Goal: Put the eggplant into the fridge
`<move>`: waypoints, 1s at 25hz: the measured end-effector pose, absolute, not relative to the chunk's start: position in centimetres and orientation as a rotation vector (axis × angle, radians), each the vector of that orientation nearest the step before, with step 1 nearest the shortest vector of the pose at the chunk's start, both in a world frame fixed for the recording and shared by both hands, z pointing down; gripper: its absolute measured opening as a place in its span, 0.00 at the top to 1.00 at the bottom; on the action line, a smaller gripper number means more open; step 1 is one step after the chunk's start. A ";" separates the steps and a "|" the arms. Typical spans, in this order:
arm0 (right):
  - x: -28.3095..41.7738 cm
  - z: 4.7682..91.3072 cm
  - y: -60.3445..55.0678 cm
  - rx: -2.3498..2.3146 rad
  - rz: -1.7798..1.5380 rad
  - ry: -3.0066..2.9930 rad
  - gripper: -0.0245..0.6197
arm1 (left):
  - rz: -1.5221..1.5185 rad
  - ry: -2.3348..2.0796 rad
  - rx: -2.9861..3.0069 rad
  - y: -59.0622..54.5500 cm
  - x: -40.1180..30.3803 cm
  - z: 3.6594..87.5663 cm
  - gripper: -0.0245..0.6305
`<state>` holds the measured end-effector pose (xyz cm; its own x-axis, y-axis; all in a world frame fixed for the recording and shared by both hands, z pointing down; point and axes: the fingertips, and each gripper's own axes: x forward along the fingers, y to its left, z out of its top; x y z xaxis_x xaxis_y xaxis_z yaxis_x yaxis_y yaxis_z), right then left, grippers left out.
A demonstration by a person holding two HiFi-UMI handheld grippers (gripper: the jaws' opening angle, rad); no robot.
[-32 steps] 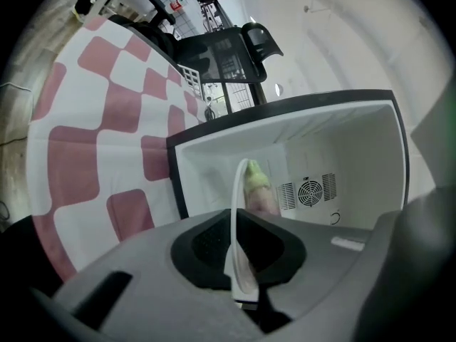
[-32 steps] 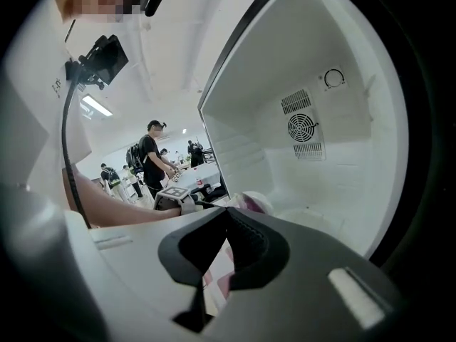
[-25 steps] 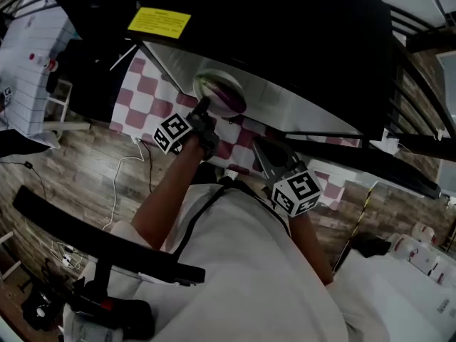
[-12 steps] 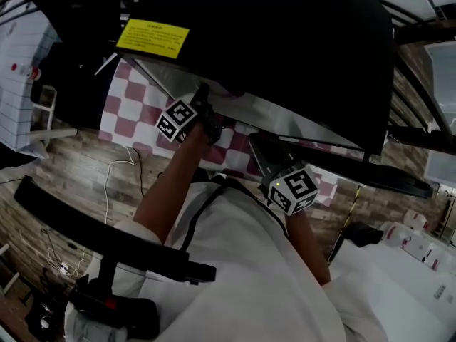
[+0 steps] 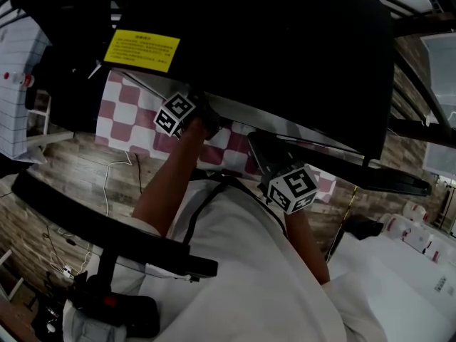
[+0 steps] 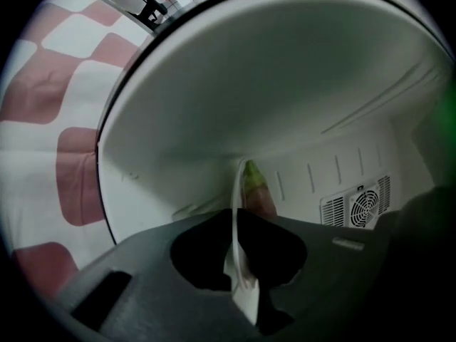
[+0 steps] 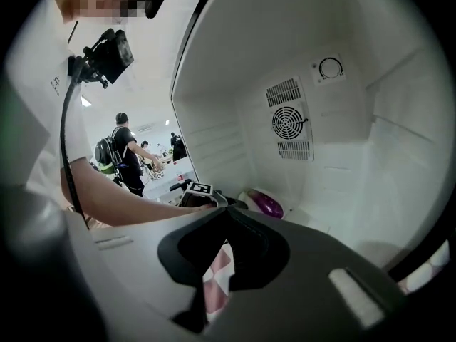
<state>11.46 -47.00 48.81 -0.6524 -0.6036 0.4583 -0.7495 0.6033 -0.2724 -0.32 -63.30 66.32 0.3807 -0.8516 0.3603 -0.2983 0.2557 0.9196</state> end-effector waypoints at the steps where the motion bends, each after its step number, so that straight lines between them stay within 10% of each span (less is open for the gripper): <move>1: 11.5 48.8 -47.1 1.097 0.641 -2.514 0.95 | -0.517 -1.181 1.300 -63.4 -0.3 66.4 0.92; 11: 12.2 48.5 -46.9 1.099 0.633 -2.512 0.95 | -0.460 -1.208 1.266 -64.2 -0.2 66.7 0.92; 25: 12.7 47.4 -45.9 1.112 0.595 -2.549 0.95 | -0.473 -1.121 1.332 -63.9 1.3 64.6 0.46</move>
